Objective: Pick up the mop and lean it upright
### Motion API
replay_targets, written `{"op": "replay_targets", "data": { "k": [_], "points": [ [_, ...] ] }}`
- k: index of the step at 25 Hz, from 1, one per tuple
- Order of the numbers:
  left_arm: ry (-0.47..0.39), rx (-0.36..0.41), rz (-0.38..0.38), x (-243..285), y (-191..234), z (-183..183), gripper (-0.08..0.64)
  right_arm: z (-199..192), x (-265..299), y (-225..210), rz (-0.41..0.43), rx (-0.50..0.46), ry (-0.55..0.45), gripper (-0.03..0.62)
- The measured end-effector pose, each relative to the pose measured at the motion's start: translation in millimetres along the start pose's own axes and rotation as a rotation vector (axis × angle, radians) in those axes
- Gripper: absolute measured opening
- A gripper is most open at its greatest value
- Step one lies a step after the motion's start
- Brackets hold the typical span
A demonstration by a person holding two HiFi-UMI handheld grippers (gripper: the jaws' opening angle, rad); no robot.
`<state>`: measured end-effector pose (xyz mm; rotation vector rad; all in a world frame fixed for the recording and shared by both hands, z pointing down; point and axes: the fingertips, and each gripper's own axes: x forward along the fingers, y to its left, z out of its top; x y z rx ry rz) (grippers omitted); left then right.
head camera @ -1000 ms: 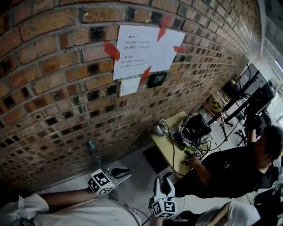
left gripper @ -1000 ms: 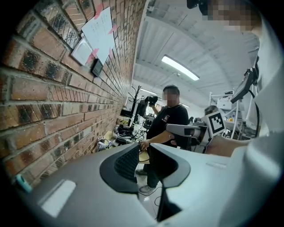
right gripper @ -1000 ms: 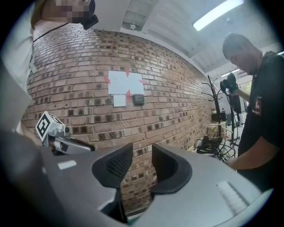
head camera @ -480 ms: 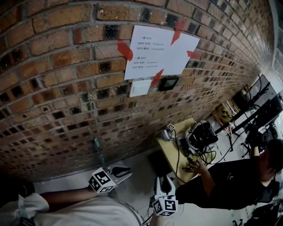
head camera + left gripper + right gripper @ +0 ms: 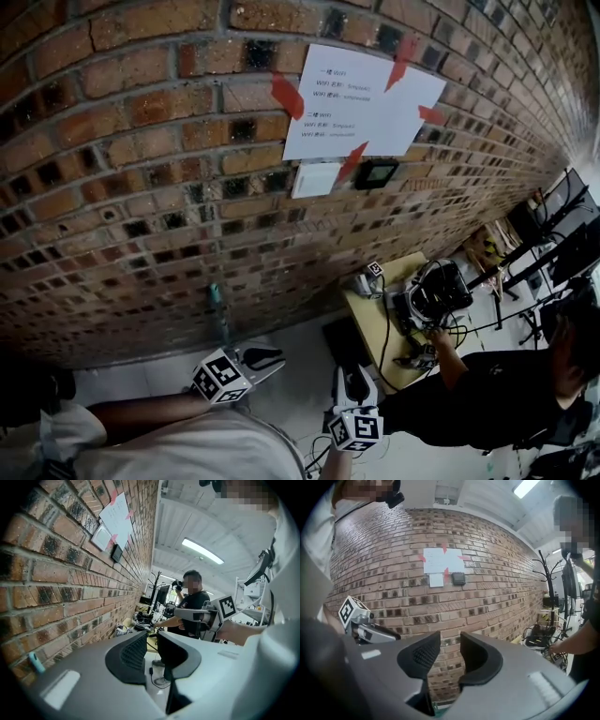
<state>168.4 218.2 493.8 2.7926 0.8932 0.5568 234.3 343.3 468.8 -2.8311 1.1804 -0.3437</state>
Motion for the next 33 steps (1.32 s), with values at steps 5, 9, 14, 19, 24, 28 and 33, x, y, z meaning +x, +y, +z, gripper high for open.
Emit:
{"op": "replay_targets", "data": {
  "k": [5,9,14,19,24,28,33],
  "points": [
    [-0.003,-0.008,0.020,-2,-1,-3,0.089,-1,2,1,0.017,-0.007,-0.009,0.126],
    [0.000,-0.027,0.047,-7,0,-9,0.087,9,-1,6,0.009,-0.104,-0.041,0.112],
    [0.003,-0.043,0.064,-8,-4,-17,0.088,24,-6,12,0.016,-0.159,-0.111,0.087],
    [0.006,-0.048,0.073,-9,-12,-23,0.087,18,-7,19,0.059,-0.183,-0.120,0.066],
    [0.009,-0.056,0.092,-14,-14,-28,0.087,18,-6,27,0.089,-0.181,-0.115,0.063],
    [0.004,-0.082,0.103,-18,-13,-31,0.087,16,-3,43,0.154,-0.194,-0.112,0.063],
    [0.002,-0.100,0.113,-26,-13,-34,0.088,10,-3,77,0.300,-0.191,-0.116,0.063]
  ]
}}
